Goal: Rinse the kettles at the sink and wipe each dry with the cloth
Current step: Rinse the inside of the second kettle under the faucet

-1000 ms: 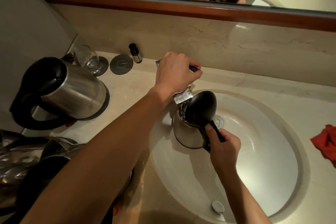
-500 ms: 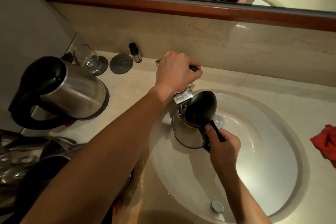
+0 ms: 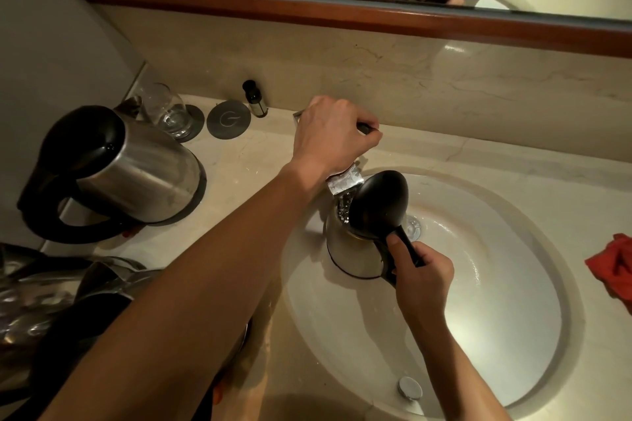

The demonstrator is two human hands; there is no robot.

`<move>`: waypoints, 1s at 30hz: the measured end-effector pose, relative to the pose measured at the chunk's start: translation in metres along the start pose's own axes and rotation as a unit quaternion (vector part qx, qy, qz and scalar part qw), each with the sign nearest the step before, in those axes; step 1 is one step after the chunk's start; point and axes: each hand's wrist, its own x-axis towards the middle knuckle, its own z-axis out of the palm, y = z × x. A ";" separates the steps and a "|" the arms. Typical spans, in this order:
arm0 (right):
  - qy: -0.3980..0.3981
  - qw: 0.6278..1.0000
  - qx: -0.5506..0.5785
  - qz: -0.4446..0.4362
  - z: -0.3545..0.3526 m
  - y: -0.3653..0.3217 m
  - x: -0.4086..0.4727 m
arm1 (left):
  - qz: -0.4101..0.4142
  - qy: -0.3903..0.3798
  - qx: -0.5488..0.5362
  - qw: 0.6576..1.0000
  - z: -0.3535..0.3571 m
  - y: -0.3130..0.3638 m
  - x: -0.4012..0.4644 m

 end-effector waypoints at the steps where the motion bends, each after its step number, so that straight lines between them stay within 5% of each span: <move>1: 0.001 1.000 -0.003 -0.005 0.000 0.000 0.000 | 0.000 0.000 0.000 1.000 0.000 0.000 0.000; 30: 0.000 1.000 -0.016 -0.026 0.000 0.003 0.001 | 0.005 0.002 0.013 1.000 -0.002 0.001 -0.001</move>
